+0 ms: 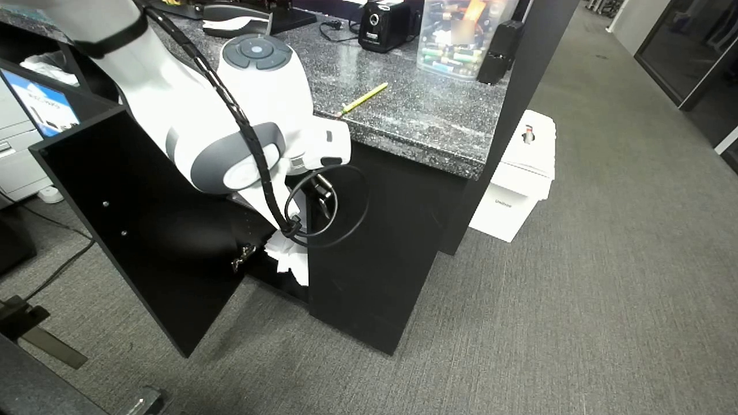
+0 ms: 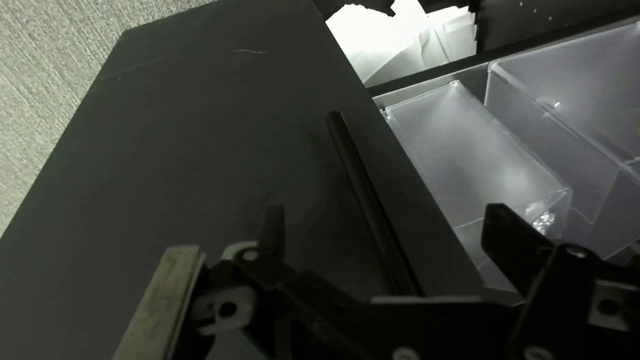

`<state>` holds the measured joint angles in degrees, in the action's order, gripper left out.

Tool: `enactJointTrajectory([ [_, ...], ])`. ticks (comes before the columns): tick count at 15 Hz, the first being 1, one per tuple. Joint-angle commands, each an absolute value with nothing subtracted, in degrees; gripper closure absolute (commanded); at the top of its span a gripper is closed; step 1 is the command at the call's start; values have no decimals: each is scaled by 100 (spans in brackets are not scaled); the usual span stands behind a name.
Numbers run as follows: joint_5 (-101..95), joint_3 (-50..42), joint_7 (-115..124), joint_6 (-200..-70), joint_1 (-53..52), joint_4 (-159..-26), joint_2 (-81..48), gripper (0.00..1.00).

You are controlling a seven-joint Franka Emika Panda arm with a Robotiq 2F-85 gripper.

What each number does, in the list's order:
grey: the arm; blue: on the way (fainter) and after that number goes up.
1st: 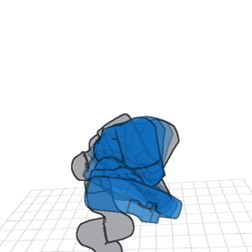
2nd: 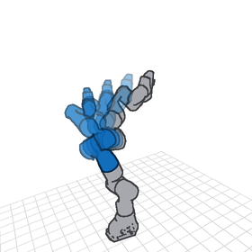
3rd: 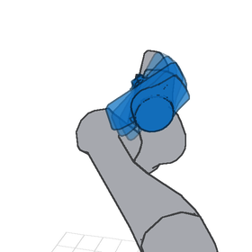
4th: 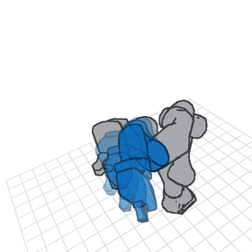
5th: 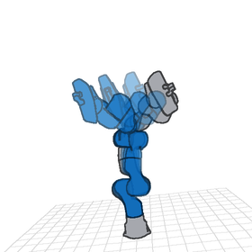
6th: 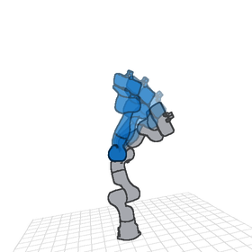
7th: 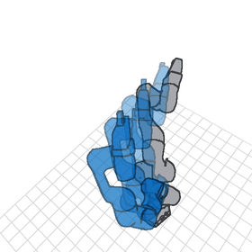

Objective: Open the right cupboard door

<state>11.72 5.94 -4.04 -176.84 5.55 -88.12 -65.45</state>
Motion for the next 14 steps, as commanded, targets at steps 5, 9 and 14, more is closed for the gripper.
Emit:
enactJointTrajectory([
  [5, 790, 372, -42, -18213, 365, -8083, -7281, 43],
  [9, 740, 247, 60, -18367, 259, -8097, -7378, 74],
  [14, 778, -150, 222, -18251, -23, -8484, -6985, 99],
])
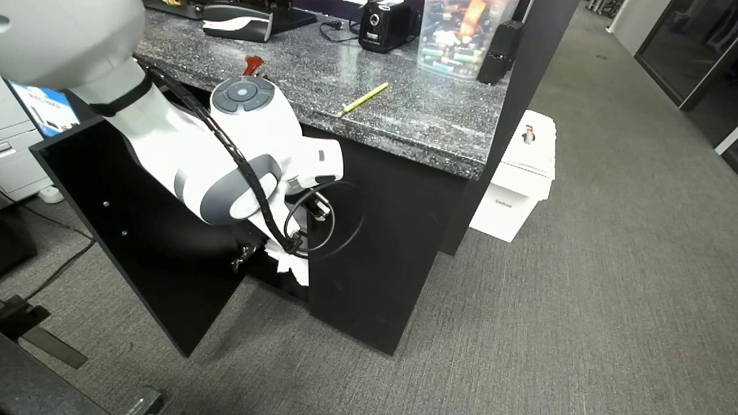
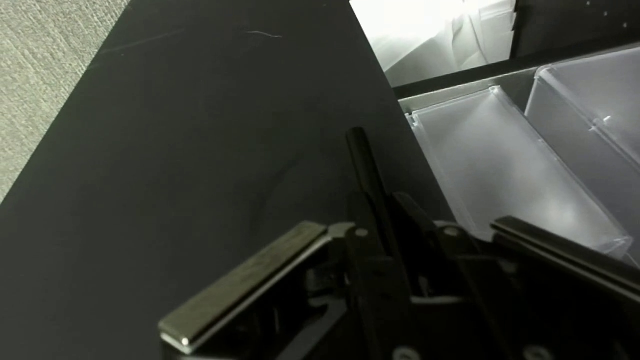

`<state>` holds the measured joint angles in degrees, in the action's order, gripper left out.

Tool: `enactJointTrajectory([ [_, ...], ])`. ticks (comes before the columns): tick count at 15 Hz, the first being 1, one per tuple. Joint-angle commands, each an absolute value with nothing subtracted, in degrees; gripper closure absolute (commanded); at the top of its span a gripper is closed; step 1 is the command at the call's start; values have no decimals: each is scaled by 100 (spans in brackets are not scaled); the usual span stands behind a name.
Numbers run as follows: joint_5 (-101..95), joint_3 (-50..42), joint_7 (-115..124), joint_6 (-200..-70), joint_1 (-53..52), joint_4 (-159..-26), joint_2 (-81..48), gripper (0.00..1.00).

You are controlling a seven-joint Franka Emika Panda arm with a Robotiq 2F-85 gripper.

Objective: Open the right cupboard door

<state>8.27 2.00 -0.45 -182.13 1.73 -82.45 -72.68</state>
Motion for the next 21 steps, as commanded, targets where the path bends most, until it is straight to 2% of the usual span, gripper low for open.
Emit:
enactJointTrajectory([
  [1, 812, -337, 310, -18222, -146, -8553, -6915, 96],
  [5, 743, -936, 528, -17162, -330, -8901, -6447, 96],
  [7, 545, -858, 342, -16483, -131, -9005, -6287, 96],
  [11, 418, -1086, 492, -16215, -216, -9303, -6261, 96],
  [16, 400, -886, 310, -15811, 44, -9852, -5952, 96],
  [21, 65, -1376, 315, -14345, 364, -10051, -5762, 96],
])
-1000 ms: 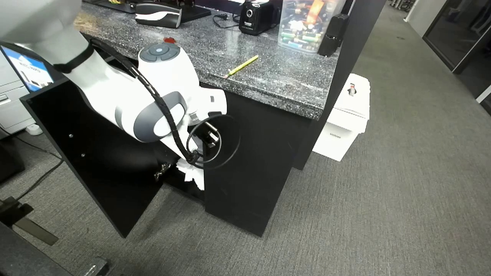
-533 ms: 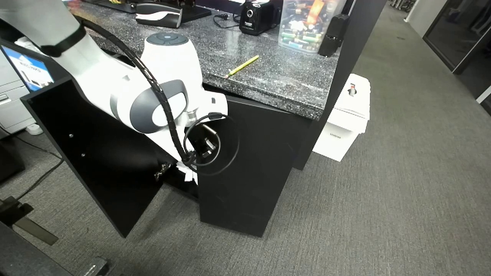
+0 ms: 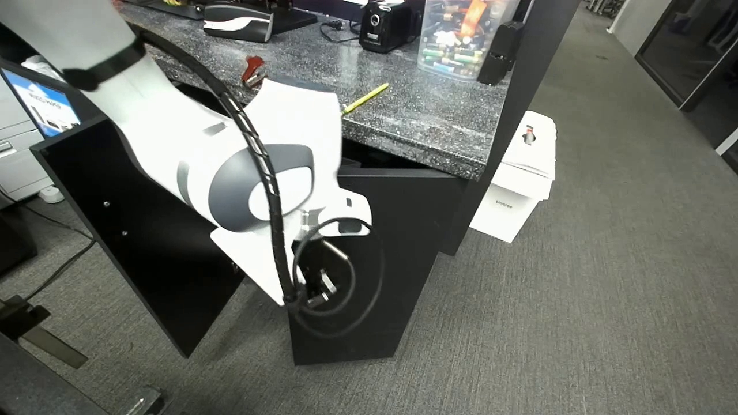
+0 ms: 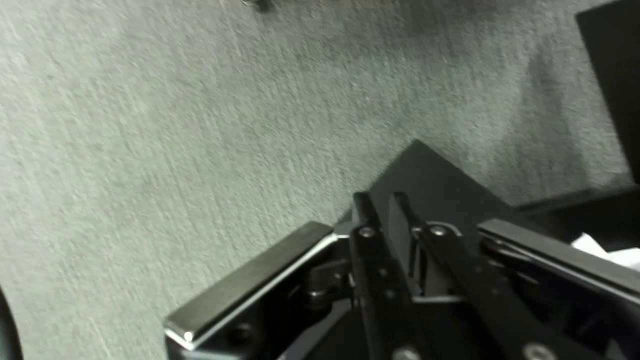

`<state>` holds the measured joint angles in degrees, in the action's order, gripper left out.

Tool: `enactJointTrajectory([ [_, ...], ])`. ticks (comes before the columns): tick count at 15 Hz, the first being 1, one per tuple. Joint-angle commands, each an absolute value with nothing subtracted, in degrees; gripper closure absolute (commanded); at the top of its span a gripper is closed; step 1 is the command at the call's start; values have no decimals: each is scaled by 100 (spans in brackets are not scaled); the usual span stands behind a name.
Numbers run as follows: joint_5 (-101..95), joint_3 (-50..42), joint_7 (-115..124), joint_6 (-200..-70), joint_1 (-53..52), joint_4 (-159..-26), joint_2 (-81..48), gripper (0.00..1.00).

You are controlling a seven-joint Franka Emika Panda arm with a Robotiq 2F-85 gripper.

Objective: Open the right cupboard door

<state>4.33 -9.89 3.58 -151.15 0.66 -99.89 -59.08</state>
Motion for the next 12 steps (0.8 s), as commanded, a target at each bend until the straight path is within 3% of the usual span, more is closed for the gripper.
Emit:
enactJointTrajectory([
  [1, -75, -1527, 222, -13956, 532, -9937, -5789, 96],
  [4, -571, -1989, -68, -12672, 1028, -9390, -5894, 96],
  [5, -743, -2088, -137, -12265, 1151, -9190, -5949, 87],
  [6, -910, -2125, -178, -11826, 1191, -9038, -5947, 61],
  [8, -1123, -2039, -309, -11158, 1358, -8634, -5966, 60],
  [9, -1061, -1954, -154, -11727, 1501, -8978, -5885, 54],
  [10, -1082, -1945, -167, -11612, 1546, -8877, -5880, 73],
  [12, -1075, -1917, -159, -11623, 1561, -8882, -5895, 58],
])
